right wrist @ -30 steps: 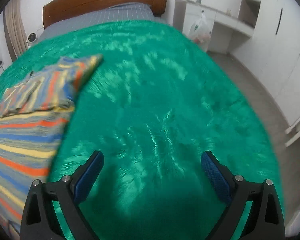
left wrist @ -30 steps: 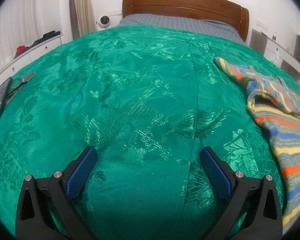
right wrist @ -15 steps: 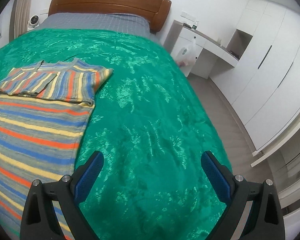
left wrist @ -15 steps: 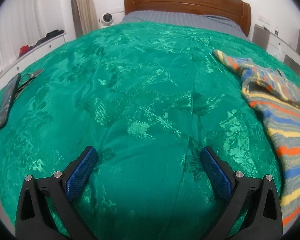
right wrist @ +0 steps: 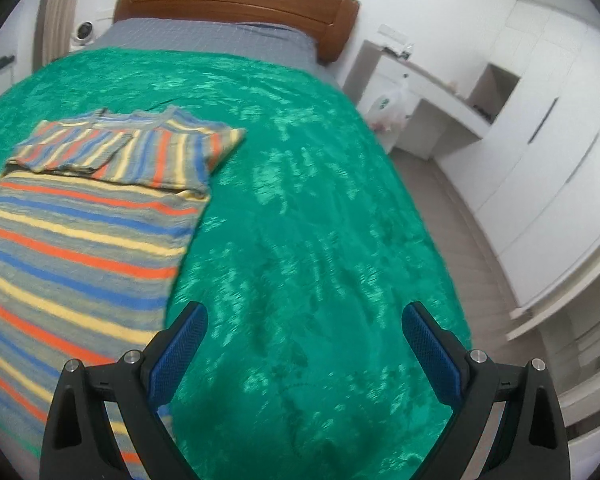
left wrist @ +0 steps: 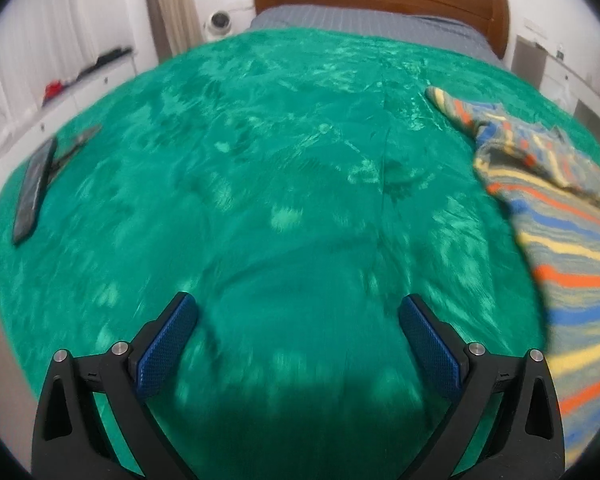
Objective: Fold small clothes
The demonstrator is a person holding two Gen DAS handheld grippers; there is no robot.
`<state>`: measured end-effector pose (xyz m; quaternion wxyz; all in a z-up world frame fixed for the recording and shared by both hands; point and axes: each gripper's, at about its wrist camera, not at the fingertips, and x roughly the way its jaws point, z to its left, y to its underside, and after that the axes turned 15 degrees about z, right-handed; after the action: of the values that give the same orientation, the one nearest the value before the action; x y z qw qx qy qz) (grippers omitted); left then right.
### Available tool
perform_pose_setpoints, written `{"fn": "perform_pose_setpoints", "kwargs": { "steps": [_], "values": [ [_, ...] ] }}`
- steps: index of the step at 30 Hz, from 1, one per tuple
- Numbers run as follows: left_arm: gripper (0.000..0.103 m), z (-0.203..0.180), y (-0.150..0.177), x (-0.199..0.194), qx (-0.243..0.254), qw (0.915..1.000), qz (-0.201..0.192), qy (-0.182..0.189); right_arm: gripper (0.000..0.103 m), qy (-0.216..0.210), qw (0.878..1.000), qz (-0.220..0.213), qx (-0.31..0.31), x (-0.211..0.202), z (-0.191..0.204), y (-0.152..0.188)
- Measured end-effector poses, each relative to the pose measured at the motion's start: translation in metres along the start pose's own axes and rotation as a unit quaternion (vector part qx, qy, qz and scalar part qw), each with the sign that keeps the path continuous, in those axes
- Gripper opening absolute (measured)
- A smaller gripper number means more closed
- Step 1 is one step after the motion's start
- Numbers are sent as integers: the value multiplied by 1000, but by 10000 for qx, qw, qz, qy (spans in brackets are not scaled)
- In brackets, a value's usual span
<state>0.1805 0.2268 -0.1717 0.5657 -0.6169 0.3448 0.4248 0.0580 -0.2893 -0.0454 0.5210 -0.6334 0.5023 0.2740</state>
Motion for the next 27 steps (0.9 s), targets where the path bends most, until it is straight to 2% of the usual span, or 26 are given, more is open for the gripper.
{"fn": "perform_pose_setpoints", "kwargs": {
  "steps": [2, 3, 6, 8, 10, 13, 16, 21, 27],
  "values": [
    [102, 1, 15, -15, 65, 9987, 133, 497, 97, -393, 9992, 51, -110, -2, -1, 10],
    [102, -2, 27, -23, 175, 9966, 269, 755, 97, -752, 9969, 132, -176, -1, -2, 19],
    [101, -17, 53, -32, 522, 9888, 739, 1189, 97, -1627, 9845, 571, -326, 8, 6, 46],
    [101, -32, 66, -34, 734, 9838, 998, 1292, 97, -1994, 9746, 907, -470, 16, 19, 65],
    [98, -48, 76, -33, 918, 9792, 1250, 1312, 96, -2269, 9646, 1210, -581, 24, 30, 82],
    [84, -66, 88, -27, 1128, 9729, 1615, 1212, 93, -2611, 9521, 1502, -524, 35, 37, 102],
    [79, -81, 98, -34, 1426, 9716, 1626, 965, 85, -2872, 9430, 1651, -325, 42, 35, 110],
    [75, -87, 101, -37, 1536, 9715, 1641, 752, 85, -3027, 9399, 1573, -151, 44, 34, 105],
    [75, -91, 102, -40, 1527, 9734, 1609, 565, 85, -2915, 9436, 1552, -215, 41, 39, 97]
  ]
}}
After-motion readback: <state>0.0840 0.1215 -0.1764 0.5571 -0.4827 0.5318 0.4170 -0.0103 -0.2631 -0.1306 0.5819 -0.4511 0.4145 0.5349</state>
